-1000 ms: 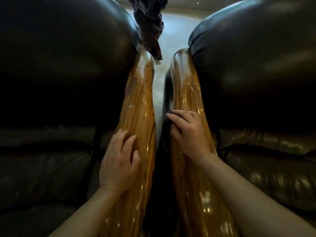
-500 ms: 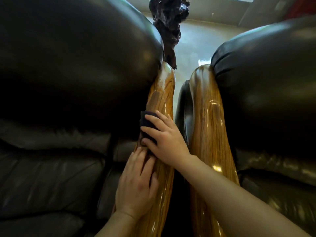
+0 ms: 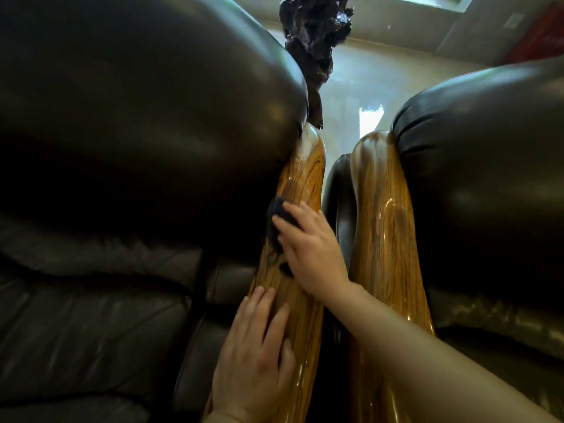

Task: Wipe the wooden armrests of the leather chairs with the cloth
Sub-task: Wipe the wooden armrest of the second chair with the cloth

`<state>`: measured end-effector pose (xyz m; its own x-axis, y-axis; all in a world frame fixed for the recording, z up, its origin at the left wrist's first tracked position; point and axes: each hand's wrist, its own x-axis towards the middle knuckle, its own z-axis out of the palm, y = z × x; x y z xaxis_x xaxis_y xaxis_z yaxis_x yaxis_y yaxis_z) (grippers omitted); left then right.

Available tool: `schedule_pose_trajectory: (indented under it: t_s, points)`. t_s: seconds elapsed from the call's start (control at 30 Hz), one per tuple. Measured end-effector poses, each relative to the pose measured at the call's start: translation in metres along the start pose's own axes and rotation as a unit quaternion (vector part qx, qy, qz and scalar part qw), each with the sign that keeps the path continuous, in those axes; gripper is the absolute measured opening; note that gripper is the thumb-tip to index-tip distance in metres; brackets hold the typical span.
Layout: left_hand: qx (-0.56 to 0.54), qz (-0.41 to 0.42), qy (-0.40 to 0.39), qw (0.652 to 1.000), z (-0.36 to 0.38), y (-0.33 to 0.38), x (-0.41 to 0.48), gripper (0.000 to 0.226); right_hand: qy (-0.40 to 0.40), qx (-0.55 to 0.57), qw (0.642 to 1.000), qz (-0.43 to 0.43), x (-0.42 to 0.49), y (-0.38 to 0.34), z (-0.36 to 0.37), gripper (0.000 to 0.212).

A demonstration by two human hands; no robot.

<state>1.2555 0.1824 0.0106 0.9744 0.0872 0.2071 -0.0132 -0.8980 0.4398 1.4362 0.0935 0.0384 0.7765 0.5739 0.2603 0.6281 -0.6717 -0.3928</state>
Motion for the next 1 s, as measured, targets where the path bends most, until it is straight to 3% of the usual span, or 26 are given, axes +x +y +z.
schedule_pose_trajectory:
  t_s: [0.17, 0.27, 0.33, 0.43, 0.53, 0.6, 0.67, 0.73, 0.87, 0.93, 1.0]
  points:
    - [-0.015, -0.007, 0.01, 1.0, 0.001, 0.0, 0.0, 0.049, 0.025, -0.006, 0.983, 0.182, 0.1, 0.018, 0.014, 0.056]
    - [-0.014, -0.011, 0.002, 1.0, -0.001, 0.0, 0.0, 0.049, 0.024, 0.037, 0.97, 0.239, 0.131, 0.035, 0.011, 0.056]
    - [0.002, -0.016, -0.014, 1.0, -0.001, 0.001, 0.0, 0.05, 0.032, 0.048, 0.979, 0.197, 0.126, 0.033, 0.007, 0.049]
    - [0.009, -0.019, -0.029, 0.999, -0.005, 0.003, -0.001, 0.051, 0.0, 0.044, 0.999, 0.011, 0.071, 0.017, -0.002, 0.037]
    - [0.016, -0.02, -0.033, 0.999, -0.006, 0.003, -0.001, 0.05, -0.07, 0.015, 0.983, -0.168, 0.01, 0.01, -0.004, 0.032]
    - [0.013, -0.018, -0.03, 0.999, -0.005, 0.002, 0.0, 0.05, -0.067, 0.0, 0.977, -0.202, 0.013, 0.02, -0.004, 0.035]
    - [0.001, -0.011, -0.021, 1.0, -0.003, 0.001, 0.0, 0.05, -0.041, -0.018, 0.992, -0.122, 0.036, 0.029, -0.003, 0.04]
    - [0.001, -0.008, -0.013, 1.0, -0.001, 0.0, -0.001, 0.05, -0.006, -0.002, 1.0, 0.015, 0.063, 0.033, -0.001, 0.047]
    - [-0.006, -0.012, -0.015, 1.0, 0.0, 0.001, 0.0, 0.051, 0.067, 0.106, 0.959, 0.256, 0.078, 0.023, 0.008, 0.058]
    - [-0.004, -0.01, -0.017, 1.0, -0.002, 0.002, 0.0, 0.051, 0.08, 0.146, 0.935, 0.313, 0.053, 0.012, 0.007, 0.06]
    - [-0.002, -0.008, -0.017, 1.0, -0.003, 0.003, 0.0, 0.05, 0.076, 0.127, 0.946, 0.288, 0.01, -0.005, 0.006, 0.063]
